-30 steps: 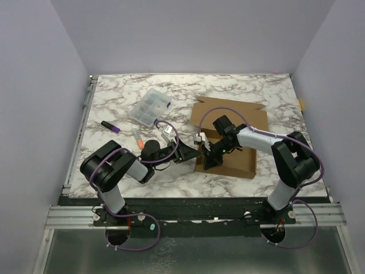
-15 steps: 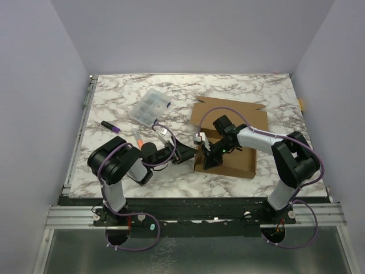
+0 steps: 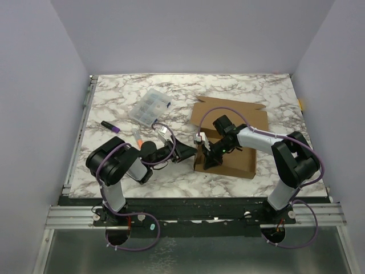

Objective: Fold the paper box
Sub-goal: Fold the paper box at the center of the board.

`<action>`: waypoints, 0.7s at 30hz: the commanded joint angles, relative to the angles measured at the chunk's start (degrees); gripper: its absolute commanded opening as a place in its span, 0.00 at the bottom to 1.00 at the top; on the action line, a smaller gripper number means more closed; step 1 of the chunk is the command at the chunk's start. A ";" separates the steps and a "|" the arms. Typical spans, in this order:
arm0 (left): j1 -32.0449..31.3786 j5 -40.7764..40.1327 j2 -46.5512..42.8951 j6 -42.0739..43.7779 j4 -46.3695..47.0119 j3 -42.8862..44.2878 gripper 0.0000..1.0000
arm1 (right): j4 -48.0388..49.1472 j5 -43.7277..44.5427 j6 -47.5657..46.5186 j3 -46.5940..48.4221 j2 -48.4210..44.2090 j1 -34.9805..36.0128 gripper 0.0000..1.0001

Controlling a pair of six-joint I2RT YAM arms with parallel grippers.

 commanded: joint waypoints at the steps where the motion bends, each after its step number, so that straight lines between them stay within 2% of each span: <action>1: 0.10 -0.94 -1.74 6.76 -9.89 3.03 0.60 | 1.25 5.21 -1.49 -1.54 0.91 -0.24 0.00; 7: -0.55 -2.26 -3.55 13.86 -23.22 7.22 0.57 | 1.42 5.21 -1.67 -1.87 0.63 -0.27 0.00; 10: -0.88 -4.48 -6.11 19.39 -32.43 9.35 0.60 | 1.68 5.29 -1.78 -2.02 0.54 -0.24 0.00; 13: -0.87 -6.20 -7.76 22.42 -37.71 10.56 0.62 | 1.82 5.34 -1.89 -2.16 0.47 -0.24 0.00; 17: -0.87 -4.80 -6.92 22.69 -38.22 11.89 0.65 | 2.11 5.47 -1.94 -2.33 0.36 -0.24 0.01; 21: -0.87 -2.23 -6.28 20.49 -34.80 12.68 0.71 | 2.26 5.47 -1.83 -2.46 0.14 -0.24 0.00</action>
